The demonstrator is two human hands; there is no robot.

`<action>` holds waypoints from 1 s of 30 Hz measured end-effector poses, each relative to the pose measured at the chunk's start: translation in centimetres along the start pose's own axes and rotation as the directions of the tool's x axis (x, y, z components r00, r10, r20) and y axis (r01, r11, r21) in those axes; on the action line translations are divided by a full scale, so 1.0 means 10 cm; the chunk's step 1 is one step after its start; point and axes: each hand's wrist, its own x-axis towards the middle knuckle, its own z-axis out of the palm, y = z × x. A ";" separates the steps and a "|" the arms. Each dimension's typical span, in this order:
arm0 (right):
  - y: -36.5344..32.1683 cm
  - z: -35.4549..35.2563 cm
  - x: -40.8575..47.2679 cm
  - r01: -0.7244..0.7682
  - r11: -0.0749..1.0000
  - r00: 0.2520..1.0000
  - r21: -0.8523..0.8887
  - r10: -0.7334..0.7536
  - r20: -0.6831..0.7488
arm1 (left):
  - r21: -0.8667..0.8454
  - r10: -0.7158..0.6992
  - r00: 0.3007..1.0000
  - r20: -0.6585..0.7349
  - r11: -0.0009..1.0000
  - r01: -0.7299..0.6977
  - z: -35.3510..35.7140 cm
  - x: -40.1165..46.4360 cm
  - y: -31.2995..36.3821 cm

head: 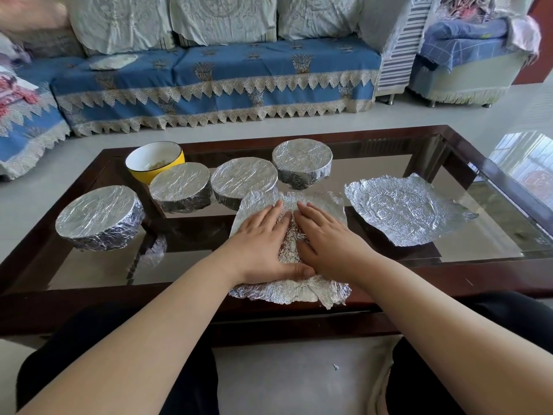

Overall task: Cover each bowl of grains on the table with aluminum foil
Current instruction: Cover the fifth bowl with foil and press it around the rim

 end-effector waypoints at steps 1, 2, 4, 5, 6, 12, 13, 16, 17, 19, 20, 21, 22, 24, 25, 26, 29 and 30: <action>0.00 0.01 0.01 -0.003 1.000 1.000 0.019 0.003 0.005 | -0.005 -0.004 1.000 -0.006 1.000 0.004 0.00 0.00 0.01; -0.01 0.02 0.03 -0.005 0.999 1.000 0.034 0.005 0.021 | -0.007 -0.007 1.000 -0.011 1.000 0.007 0.00 -0.01 0.02; -0.01 0.04 0.05 -0.007 0.999 0.999 0.032 0.006 0.039 | -0.005 -0.009 1.000 -0.012 1.000 0.009 0.00 -0.01 0.03; -0.01 0.05 0.05 -0.008 1.000 0.999 0.027 0.007 0.035 | -0.002 -0.008 1.000 -0.011 1.000 0.008 0.00 -0.01 0.04; 0.00 0.05 0.05 -0.010 1.000 1.000 0.027 0.010 0.030 | 0.002 -0.006 1.000 -0.013 1.000 0.006 0.00 -0.01 0.04; 0.00 0.03 0.06 -0.036 0.994 0.999 0.099 0.035 0.017 | 0.007 0.000 1.000 -0.020 1.000 0.000 0.02 0.00 0.03; 0.00 0.02 0.07 -0.042 0.993 0.999 0.115 0.042 0.007 | 0.009 0.001 1.000 -0.021 1.000 -0.001 0.02 0.00 0.03; 0.00 0.01 0.10 -0.040 0.994 0.999 0.100 0.042 -0.012 | -0.001 0.004 1.000 -0.029 1.000 -0.004 0.02 0.01 0.01; -0.01 0.01 0.10 -0.037 0.995 0.999 0.089 0.038 -0.016 | -0.001 0.007 0.999 -0.036 1.000 -0.007 0.02 0.02 0.00; -0.02 0.01 0.11 -0.038 0.996 0.999 0.079 0.040 -0.029 | 0.018 0.014 0.998 -0.061 1.000 -0.013 0.02 0.04 -0.02; -0.02 0.01 0.11 -0.040 0.996 0.998 0.074 0.043 -0.042 | 0.032 0.017 0.997 -0.069 0.999 -0.015 0.02 0.06 -0.03; -0.03 0.00 0.12 -0.041 0.997 0.997 0.068 0.045 -0.059 | 0.042 0.021 0.997 -0.073 0.999 -0.018 0.02 0.07 -0.04; -0.02 0.00 0.14 -0.042 0.997 0.996 0.070 0.048 -0.079 | 0.042 0.025 0.997 -0.076 0.999 -0.022 0.03 0.08 -0.04; -0.03 0.00 0.17 -0.049 0.992 0.992 0.114 0.062 -0.109 | 0.015 0.031 0.996 -0.088 0.999 -0.029 0.04 0.11 -0.05; -0.03 0.01 0.19 -0.051 0.989 0.992 0.140 0.066 -0.108 | 0.002 0.028 0.996 -0.089 1.000 -0.028 0.05 0.12 -0.05; -0.03 0.02 0.21 -0.054 0.986 0.993 0.157 0.069 -0.096 | -0.004 0.024 0.996 -0.083 1.000 -0.025 0.05 0.13 -0.06; -0.03 0.05 0.25 -0.075 0.982 0.995 0.172 0.086 -0.055 | -0.012 0.008 0.998 -0.061 1.000 -0.009 0.04 0.13 -0.05; -0.03 0.05 0.25 -0.084 0.979 0.994 0.185 0.096 -0.055 | -0.020 0.002 0.998 -0.055 1.000 -0.003 0.04 0.13 -0.04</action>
